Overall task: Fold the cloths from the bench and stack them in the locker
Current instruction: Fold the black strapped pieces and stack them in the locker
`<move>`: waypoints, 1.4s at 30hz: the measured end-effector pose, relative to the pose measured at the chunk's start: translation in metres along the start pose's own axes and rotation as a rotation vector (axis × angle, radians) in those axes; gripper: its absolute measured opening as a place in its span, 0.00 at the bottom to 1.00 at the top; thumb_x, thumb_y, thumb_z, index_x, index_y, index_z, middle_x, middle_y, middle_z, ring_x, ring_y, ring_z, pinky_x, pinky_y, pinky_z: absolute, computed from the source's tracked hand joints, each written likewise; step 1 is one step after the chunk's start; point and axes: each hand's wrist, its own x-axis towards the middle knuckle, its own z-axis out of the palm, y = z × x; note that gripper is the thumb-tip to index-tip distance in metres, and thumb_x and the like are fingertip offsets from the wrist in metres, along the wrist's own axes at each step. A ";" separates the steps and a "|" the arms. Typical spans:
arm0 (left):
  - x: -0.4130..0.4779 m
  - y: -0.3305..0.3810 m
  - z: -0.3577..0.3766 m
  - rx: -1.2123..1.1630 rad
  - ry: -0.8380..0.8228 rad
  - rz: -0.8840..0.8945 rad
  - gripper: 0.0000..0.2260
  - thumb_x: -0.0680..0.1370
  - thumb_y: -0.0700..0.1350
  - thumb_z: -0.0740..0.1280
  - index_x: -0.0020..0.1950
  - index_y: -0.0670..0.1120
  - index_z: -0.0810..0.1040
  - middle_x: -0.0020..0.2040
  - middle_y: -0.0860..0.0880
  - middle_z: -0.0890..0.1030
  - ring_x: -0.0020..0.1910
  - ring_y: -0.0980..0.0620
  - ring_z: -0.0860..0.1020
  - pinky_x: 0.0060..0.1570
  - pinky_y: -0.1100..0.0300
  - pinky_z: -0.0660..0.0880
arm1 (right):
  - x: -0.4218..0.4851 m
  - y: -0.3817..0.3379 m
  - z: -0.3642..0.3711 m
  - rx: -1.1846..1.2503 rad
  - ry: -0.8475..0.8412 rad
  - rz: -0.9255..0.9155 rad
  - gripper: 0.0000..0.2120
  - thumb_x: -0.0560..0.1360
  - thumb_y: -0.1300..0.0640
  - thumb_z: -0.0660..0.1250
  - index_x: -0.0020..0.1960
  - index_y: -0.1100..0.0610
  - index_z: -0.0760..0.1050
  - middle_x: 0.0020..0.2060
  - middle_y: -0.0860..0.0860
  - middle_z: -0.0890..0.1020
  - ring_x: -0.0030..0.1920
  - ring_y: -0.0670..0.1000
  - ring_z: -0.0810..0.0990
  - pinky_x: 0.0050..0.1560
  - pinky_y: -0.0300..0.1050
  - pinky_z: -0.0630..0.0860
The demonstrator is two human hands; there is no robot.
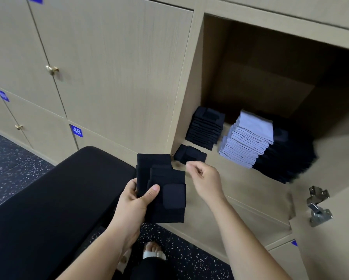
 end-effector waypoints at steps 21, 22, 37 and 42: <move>-0.080 0.013 -0.004 0.067 0.057 -0.029 0.17 0.73 0.39 0.74 0.60 0.42 0.75 0.53 0.41 0.84 0.50 0.41 0.84 0.53 0.39 0.79 | -0.123 -0.079 -0.044 0.196 -0.162 0.023 0.19 0.70 0.58 0.74 0.59 0.49 0.76 0.45 0.43 0.80 0.42 0.37 0.78 0.45 0.32 0.73; -0.084 0.013 -0.004 0.072 0.053 -0.034 0.17 0.73 0.39 0.75 0.59 0.42 0.75 0.53 0.41 0.84 0.50 0.41 0.84 0.52 0.39 0.79 | -0.121 -0.082 -0.044 0.143 -0.183 -0.001 0.17 0.68 0.57 0.74 0.56 0.47 0.77 0.46 0.42 0.80 0.42 0.37 0.78 0.46 0.35 0.74; -0.077 0.025 -0.005 0.094 0.121 0.046 0.07 0.80 0.43 0.66 0.58 0.46 0.74 0.54 0.44 0.83 0.50 0.45 0.83 0.54 0.47 0.79 | -0.105 -0.066 -0.072 -0.087 0.139 -0.121 0.07 0.72 0.56 0.69 0.36 0.48 0.75 0.32 0.46 0.81 0.37 0.53 0.80 0.40 0.51 0.77; -0.055 0.018 -0.003 0.093 0.122 0.042 0.08 0.80 0.43 0.66 0.59 0.45 0.75 0.54 0.44 0.83 0.51 0.45 0.83 0.49 0.51 0.79 | -0.062 -0.042 -0.072 0.041 0.385 -0.030 0.05 0.71 0.58 0.70 0.38 0.56 0.76 0.34 0.50 0.81 0.38 0.54 0.78 0.39 0.49 0.74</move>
